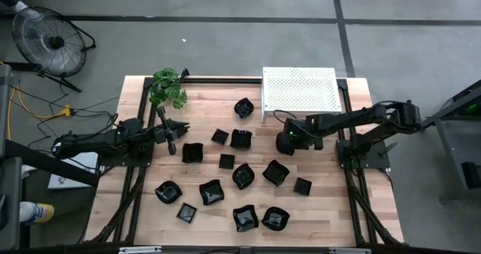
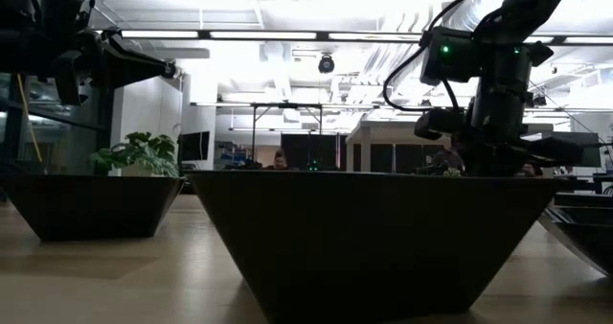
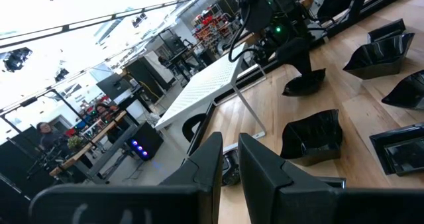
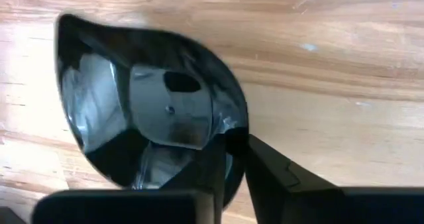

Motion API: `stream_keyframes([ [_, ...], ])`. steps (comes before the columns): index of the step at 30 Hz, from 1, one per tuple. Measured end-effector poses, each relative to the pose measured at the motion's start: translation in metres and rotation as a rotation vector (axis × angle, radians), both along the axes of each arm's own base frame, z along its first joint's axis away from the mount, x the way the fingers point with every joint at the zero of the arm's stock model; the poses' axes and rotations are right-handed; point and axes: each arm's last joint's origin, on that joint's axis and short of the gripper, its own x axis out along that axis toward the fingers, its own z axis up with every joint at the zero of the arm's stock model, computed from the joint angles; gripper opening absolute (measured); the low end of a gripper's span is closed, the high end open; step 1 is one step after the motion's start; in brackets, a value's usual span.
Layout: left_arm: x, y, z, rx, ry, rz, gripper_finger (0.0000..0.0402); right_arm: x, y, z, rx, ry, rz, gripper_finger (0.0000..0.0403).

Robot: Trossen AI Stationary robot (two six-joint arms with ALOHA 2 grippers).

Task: Pick & Place Mini shaped plates
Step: Put the leaf-shaped plate on the shelf

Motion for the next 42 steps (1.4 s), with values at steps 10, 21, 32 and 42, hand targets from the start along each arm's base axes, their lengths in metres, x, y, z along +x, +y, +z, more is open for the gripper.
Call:
stream_keyframes([
  [10,0.000,0.000,0.000,0.000,0.000,0.000,0.0046,0.003,0.001,0.004,0.024,-0.059,0.037,0.0003],
  [21,0.000,0.000,0.000,0.000,0.000,-0.001,0.0046,0.005,0.001,0.035,0.013,-0.286,0.052,0.0001],
  [32,0.000,0.000,0.000,0.000,0.000,0.000,0.0046,-0.008,-0.001,0.083,-0.166,-0.563,-0.036,0.0001],
  [42,0.000,0.000,0.000,0.000,0.000,0.000,0.0046,-0.043,-0.015,0.111,-0.290,-0.641,-0.106,0.0000],
])
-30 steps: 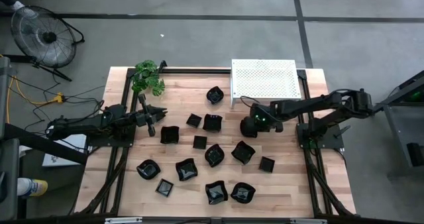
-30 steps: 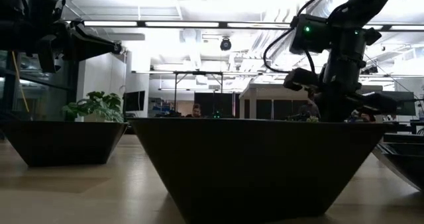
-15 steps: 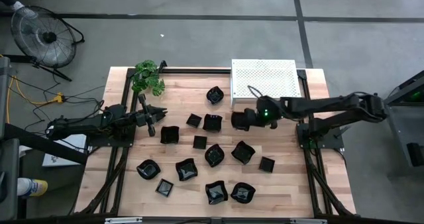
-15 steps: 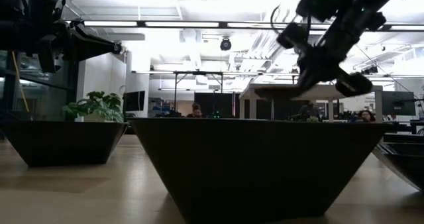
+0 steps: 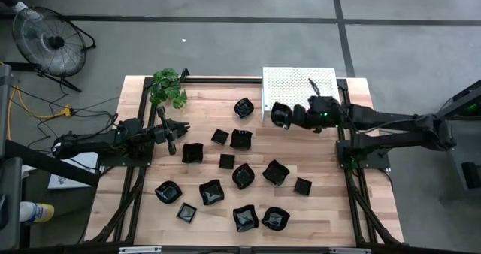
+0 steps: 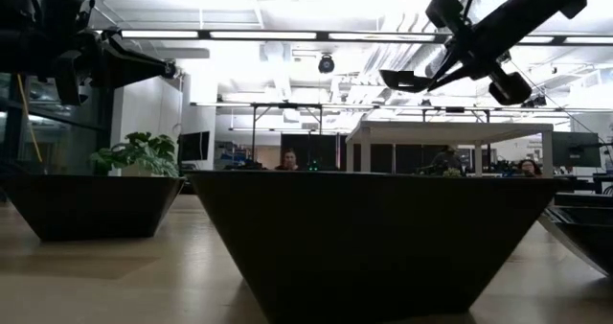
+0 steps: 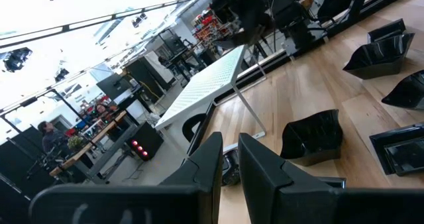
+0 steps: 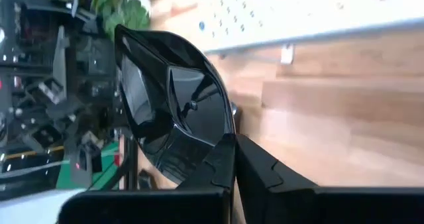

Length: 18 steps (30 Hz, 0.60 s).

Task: Pick & Place Mini shaped plates
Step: Put the leaf-shaped plate on the shelf

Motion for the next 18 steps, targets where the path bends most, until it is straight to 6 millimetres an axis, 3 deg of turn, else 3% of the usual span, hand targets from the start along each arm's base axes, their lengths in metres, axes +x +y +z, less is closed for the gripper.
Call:
stream_keyframes([
  [8,0.000,0.000,0.000,0.000,0.000,0.000,0.0046,-0.024,-0.014,0.025,-0.054,0.028,-0.042,0.0000],
  [18,0.000,0.000,0.000,0.000,0.000,0.000,0.0046,-0.071,-0.033,0.073,-0.060,0.330,-0.167,0.0000],
])
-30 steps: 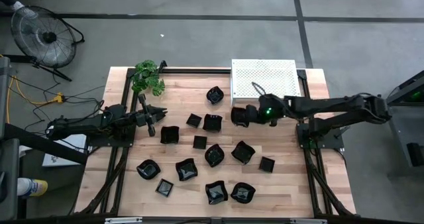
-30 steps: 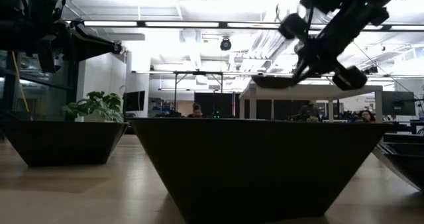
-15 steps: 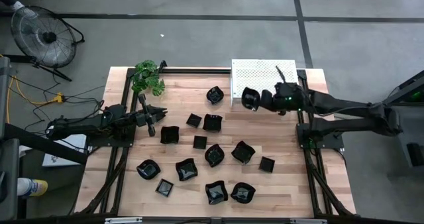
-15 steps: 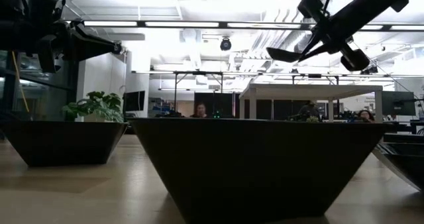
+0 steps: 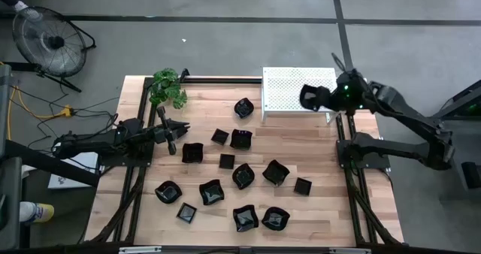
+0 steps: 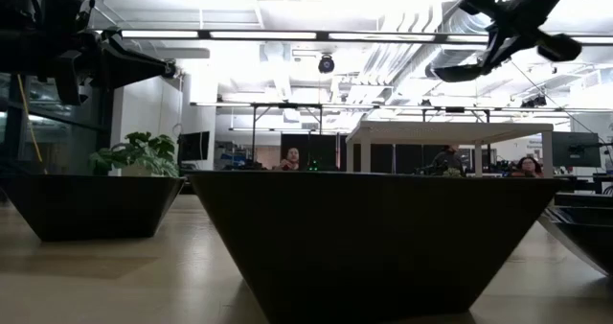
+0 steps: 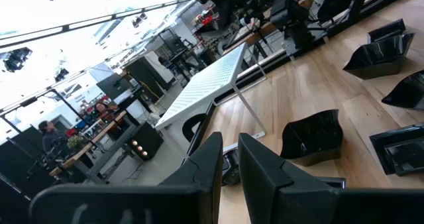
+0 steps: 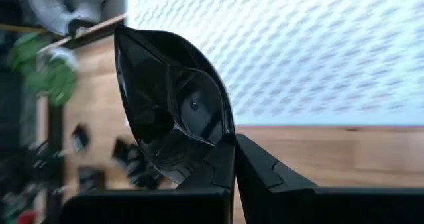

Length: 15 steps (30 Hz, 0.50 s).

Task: Pick & Place Mini shaped plates
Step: Put the leaf-shaped plate on the shelf

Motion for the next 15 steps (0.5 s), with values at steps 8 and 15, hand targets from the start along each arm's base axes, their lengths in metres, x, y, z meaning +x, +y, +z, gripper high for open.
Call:
stream_keyframes([
  [8,0.000,0.000,0.000,0.000,0.000,0.000,0.0046,-0.021,-0.029,-0.003,0.010,0.075,-0.137,0.0000],
  [15,0.000,0.000,0.000,0.000,0.000,0.000,0.0046,-0.035,-0.051,-0.020,0.079,0.116,-0.208,0.0000],
])
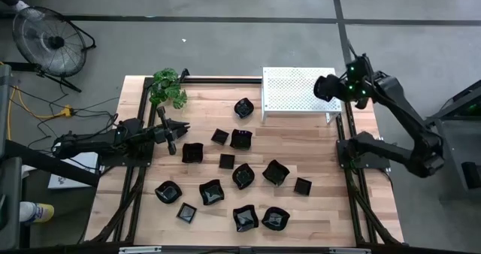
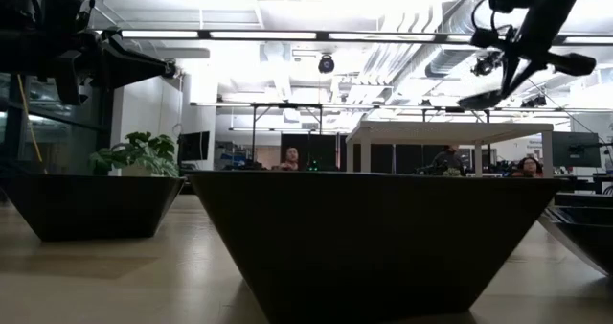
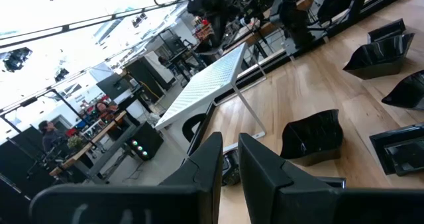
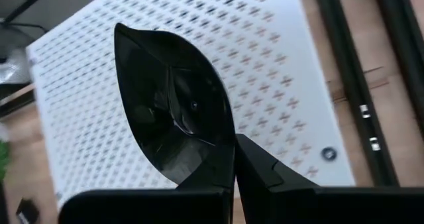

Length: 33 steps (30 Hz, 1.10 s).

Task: Pick & Place Mini shaped plates
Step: Put the leaf-shaped plate on the shelf

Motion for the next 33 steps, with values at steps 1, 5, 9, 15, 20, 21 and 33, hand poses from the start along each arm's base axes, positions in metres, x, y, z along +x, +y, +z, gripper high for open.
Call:
stream_keyframes([
  [1,0.000,0.000,0.000,0.000,0.000,0.000,0.0046,-0.002,-0.003,-0.002,0.009,0.003,-0.005,0.0000],
  [5,0.000,0.000,0.000,0.000,0.000,0.000,0.0046,-0.007,-0.017,-0.006,0.019,0.000,-0.019,0.0000],
  [9,0.000,0.000,0.000,0.000,0.000,0.000,0.0046,-0.008,-0.030,-0.011,0.028,-0.017,-0.024,0.0000],
  [15,0.000,0.000,0.000,0.000,0.000,0.000,0.0046,-0.014,-0.048,-0.021,0.063,-0.014,-0.039,0.0000],
  [20,0.000,0.000,0.000,0.000,0.000,0.000,0.0046,-0.014,-0.052,-0.025,0.078,0.000,-0.034,0.0000],
  [21,0.000,0.000,0.000,0.000,0.000,0.000,0.0046,-0.014,-0.053,-0.026,0.086,0.005,-0.031,0.0000],
  [33,0.000,0.000,0.000,0.000,0.000,0.000,0.0046,-0.014,-0.052,-0.028,0.103,0.025,-0.015,0.0017],
])
